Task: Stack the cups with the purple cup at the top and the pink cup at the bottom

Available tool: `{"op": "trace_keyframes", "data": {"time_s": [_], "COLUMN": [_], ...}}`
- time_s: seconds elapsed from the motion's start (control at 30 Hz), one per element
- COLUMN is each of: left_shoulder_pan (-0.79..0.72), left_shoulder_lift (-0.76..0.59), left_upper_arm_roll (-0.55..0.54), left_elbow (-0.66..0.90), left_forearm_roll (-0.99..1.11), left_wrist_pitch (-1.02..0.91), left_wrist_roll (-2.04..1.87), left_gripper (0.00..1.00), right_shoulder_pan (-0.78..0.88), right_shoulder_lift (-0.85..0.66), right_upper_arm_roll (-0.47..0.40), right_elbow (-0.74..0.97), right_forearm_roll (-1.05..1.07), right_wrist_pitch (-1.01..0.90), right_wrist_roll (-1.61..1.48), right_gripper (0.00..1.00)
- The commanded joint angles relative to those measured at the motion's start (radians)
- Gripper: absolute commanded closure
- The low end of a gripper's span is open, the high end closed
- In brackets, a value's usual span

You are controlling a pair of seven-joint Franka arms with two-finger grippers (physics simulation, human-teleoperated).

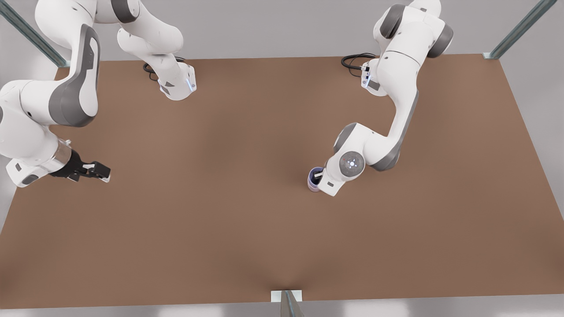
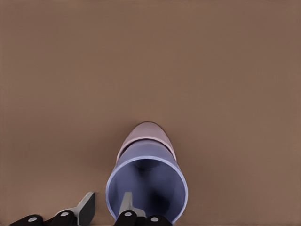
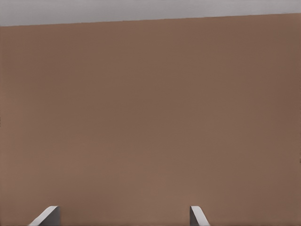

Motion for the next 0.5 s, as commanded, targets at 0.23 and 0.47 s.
{"op": "trace_keyframes", "data": {"time_s": [0.23,0.47], "left_shoulder_pan": [0.008,0.247], "left_shoulder_lift": [-0.092,-0.333], "left_upper_arm_roll": [0.158,0.061], "left_elbow": [0.199,0.160], "left_forearm_roll": [0.060,0.239], "left_wrist_pitch": [-0.272,-0.330], "left_wrist_roll": [0.318,0.708], "left_gripper": [0.00,0.00], "right_shoulder_pan": [0.001,0.001], "right_shoulder_lift": [0.003,0.006], "right_upper_arm_roll": [0.000,0.000], "right_elbow": [-0.001,0.000], "right_forearm_roll": [0.002,0.000], "right_wrist_pitch": [0.006,0.011], "right_wrist_roll": [0.000,0.000], "right_gripper": [0.00,0.00]}}
